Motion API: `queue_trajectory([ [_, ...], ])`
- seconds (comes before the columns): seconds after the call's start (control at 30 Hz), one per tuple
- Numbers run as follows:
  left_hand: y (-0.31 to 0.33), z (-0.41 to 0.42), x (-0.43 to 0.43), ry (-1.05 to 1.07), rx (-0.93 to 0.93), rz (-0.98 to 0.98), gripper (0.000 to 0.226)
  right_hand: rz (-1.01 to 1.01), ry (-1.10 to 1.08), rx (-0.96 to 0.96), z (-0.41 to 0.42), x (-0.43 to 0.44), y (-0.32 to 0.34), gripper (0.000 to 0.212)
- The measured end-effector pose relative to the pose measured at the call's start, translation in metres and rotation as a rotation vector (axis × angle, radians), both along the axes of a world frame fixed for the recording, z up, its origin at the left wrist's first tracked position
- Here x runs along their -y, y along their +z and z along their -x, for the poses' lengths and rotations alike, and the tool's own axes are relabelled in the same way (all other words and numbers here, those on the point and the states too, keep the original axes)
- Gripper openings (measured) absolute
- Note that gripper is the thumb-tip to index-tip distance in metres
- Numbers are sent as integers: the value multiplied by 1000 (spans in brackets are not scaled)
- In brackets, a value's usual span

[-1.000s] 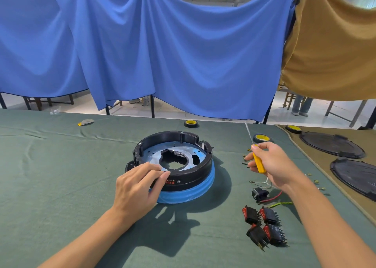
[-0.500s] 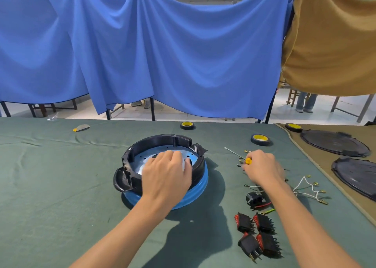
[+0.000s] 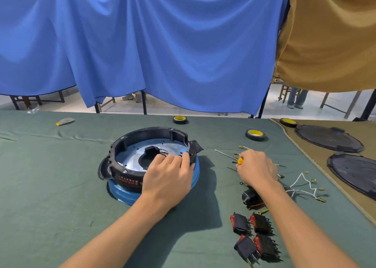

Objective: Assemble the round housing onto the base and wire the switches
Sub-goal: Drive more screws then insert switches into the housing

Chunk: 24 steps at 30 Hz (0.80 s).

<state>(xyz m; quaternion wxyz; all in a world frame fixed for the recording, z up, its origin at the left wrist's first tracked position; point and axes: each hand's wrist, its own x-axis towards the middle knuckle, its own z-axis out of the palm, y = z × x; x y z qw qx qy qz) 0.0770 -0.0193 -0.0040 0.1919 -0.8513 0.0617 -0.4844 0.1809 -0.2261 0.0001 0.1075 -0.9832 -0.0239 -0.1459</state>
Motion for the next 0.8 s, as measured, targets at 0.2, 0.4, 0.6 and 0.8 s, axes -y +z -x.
queue_trajectory([
  [0.2, -7, 4, -18, -135, 101, 65, 24, 7, -20, 17, -3, -1, -1, 7],
  [0.4, -12, 4, -14, -129, 162, 150, 22, 12, -51, 5, 0, -6, -1, 3],
  [0.6, -11, 3, -14, -112, 136, 165, 25, -343, 109, -60, 12, -17, 27, 21],
  [0.8, -10, 6, -13, -104, 108, 173, 24, -793, 439, -157, 46, -47, 58, 23],
])
